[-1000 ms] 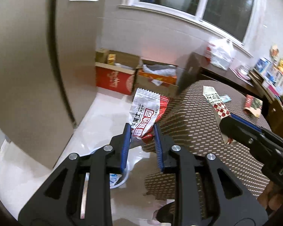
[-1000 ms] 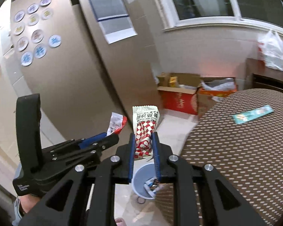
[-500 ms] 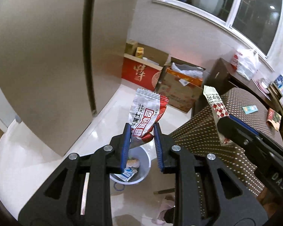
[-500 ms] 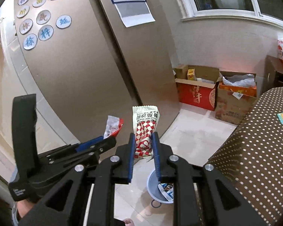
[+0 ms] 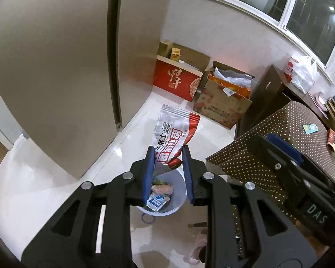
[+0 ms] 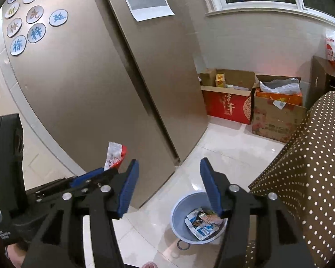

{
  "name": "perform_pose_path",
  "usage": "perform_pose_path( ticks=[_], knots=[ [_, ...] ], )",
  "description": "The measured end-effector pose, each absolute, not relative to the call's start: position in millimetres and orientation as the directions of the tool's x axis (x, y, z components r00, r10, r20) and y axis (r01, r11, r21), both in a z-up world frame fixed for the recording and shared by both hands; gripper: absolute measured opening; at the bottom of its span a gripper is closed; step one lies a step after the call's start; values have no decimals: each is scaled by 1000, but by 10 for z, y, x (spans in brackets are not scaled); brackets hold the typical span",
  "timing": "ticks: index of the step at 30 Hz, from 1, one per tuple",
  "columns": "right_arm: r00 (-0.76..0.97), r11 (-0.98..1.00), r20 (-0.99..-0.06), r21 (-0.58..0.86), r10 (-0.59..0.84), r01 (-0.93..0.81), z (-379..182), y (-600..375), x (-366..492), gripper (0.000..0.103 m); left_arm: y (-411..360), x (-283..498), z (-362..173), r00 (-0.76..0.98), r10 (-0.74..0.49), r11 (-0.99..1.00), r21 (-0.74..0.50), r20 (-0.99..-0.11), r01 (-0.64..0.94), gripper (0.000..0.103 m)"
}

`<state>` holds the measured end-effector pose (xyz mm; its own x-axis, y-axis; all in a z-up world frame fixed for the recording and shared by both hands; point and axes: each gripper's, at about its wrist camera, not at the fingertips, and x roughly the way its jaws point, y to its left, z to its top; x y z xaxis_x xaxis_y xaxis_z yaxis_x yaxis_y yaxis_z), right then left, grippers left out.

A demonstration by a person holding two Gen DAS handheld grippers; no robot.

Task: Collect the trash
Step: 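Carry the wrapper and packet over the blue bucket and open both grippers, then grasp the teal pet-snack strip with left gripper while right grasps the red-green paper bag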

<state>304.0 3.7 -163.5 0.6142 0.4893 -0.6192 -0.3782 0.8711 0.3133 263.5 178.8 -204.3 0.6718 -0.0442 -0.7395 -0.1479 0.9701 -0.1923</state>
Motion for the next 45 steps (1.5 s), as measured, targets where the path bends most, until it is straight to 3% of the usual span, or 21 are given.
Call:
perform_pose_path(
  ticks=[21, 24, 26, 45],
  knots=[
    [676, 894, -585, 288, 448, -343, -1448, -231, 2887, 70, 1689, 2774, -1996, 671, -55, 979, -173, -739, -111, 26],
    [690, 899, -576, 288, 438, -331, -1427, -275, 2893, 71, 1655, 2848, -1977, 667, -51, 980, -165, -743, -109, 31],
    [693, 900, -575, 291, 435, -323, -1430, -304, 2899, 71, 1640, 2874, -1961, 665, -17, 980, -143, -747, -136, 77],
    [716, 905, -557, 314, 421, -287, -1289, -594, 2772, 71, 1360, 2731, -1691, 700, 0, 988, -110, -714, -112, 78]
  ],
)
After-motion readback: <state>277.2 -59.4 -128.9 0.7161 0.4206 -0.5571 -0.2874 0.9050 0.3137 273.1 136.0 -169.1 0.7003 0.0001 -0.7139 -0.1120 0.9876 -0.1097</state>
